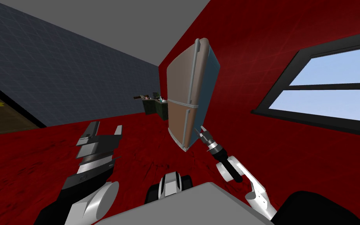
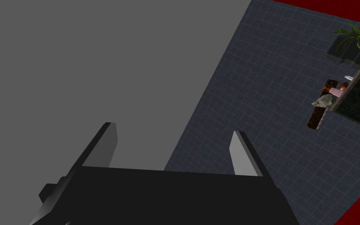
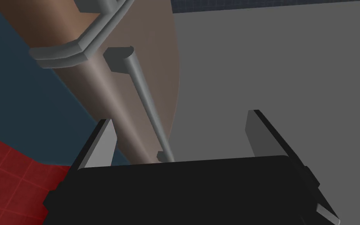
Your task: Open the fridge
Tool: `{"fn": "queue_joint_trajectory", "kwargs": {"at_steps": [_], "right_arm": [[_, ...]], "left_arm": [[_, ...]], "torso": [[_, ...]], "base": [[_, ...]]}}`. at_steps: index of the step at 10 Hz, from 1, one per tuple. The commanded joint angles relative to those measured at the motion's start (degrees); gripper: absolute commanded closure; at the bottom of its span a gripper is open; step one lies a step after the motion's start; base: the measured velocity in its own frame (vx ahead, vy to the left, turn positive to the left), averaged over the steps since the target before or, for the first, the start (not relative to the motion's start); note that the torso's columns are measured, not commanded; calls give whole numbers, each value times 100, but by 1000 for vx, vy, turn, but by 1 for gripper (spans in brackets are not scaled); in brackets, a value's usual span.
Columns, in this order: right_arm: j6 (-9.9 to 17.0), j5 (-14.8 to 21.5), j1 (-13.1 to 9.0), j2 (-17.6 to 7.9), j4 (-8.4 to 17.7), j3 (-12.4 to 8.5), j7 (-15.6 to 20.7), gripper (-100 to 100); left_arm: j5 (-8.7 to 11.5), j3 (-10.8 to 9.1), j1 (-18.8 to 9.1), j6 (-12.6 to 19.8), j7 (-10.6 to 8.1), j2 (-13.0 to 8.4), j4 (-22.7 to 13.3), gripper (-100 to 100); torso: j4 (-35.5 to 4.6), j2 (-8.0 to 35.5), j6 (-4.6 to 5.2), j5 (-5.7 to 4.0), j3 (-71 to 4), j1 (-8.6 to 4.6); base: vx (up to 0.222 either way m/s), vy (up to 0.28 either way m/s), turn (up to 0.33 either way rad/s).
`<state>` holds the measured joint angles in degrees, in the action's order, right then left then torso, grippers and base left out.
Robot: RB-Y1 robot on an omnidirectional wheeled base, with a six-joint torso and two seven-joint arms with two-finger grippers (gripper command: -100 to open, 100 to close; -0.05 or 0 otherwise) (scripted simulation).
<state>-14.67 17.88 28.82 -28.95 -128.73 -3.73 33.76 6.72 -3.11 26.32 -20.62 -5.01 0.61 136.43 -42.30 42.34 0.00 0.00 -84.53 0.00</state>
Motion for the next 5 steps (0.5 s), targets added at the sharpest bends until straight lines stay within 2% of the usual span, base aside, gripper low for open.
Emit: {"fn": "queue_joint_trajectory", "kwargs": {"at_steps": [1, 2, 3, 4, 5], "right_arm": [[236, 327, -10, -408, 67, -74, 433, -100], [236, 327, -10, -408, 67, -74, 540, -100], [354, 483, -14, -610, 101, -108, 740, -100], [354, 483, -14, -610, 101, -108, 786, -100], [473, 639, -19, -819, 142, -142, 1012, -100]], "left_arm": [[0, 0, 0, 0, 0, 0, 0, 0], [0, 0, 0, 0, 0, 0, 0, 0], [0, 0, 0, 0, 0, 0, 0, 0], [0, 0, 0, 0, 0, 0, 0, 0], [0, 0, 0, 0, 0, 0, 0, 0]], "torso": [[0, -3, -1, 0, -2, 1], [3, -13, -1, 0, -8, -2], [3, -8, 1, 0, -6, 0], [1, -6, -1, 0, -4, 0], [0, 1, 1, 0, 0, 1]], "base": [[78, -4, 135], [62, -4, 64], [60, -1, 95], [44, -2, 39], [50, 4, 83]]}}
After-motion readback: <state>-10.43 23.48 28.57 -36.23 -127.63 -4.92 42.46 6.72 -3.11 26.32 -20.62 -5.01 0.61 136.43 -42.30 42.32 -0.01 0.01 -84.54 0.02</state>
